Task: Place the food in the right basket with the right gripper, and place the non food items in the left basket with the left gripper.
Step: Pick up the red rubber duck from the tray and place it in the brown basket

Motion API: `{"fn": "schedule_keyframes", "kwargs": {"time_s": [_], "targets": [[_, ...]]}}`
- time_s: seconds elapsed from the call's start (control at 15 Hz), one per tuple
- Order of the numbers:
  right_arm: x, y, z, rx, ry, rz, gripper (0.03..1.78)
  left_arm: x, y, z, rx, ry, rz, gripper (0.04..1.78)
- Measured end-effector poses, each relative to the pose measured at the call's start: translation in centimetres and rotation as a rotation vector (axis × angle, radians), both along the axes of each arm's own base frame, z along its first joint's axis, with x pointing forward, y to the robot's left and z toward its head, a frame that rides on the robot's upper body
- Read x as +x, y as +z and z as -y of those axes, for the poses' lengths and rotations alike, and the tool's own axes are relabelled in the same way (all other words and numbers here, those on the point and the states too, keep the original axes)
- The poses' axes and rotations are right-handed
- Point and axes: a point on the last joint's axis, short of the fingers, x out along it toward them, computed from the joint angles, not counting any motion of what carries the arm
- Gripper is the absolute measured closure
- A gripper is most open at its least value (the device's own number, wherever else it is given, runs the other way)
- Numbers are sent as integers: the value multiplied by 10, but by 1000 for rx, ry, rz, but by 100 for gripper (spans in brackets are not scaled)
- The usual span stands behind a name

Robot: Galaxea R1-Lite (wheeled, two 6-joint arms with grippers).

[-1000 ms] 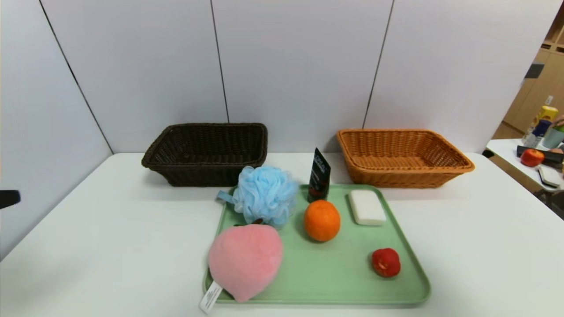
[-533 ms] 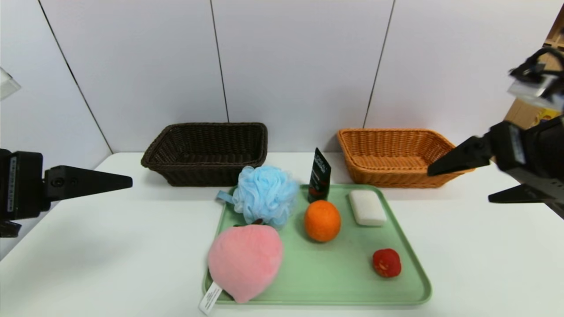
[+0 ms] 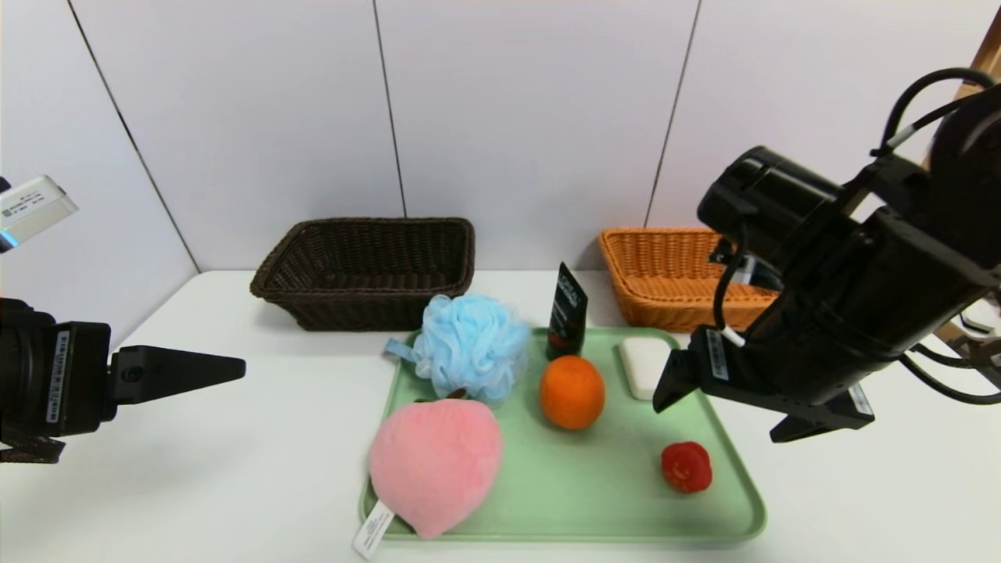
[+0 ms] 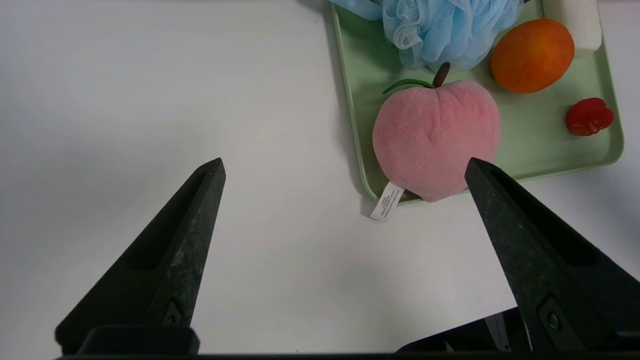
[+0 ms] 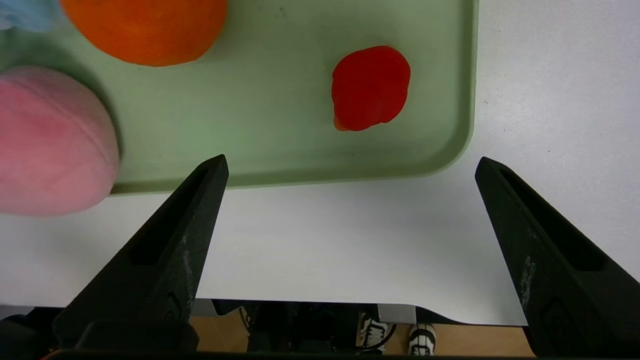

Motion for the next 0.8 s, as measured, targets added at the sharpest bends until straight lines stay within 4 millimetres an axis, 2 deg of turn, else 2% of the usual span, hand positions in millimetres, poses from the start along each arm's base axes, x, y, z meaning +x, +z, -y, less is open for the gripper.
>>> {"fn": "schedule_keyframes", "kwargs": {"time_s": [0.47,0.8], "targets": [[29,-50,-19,-101,-33,-178,10,0,-6,0,2,4,-20,13],[40,-69,-27,-104,-63,-249,10,0,-11,0,6,2,-40,13]]}}
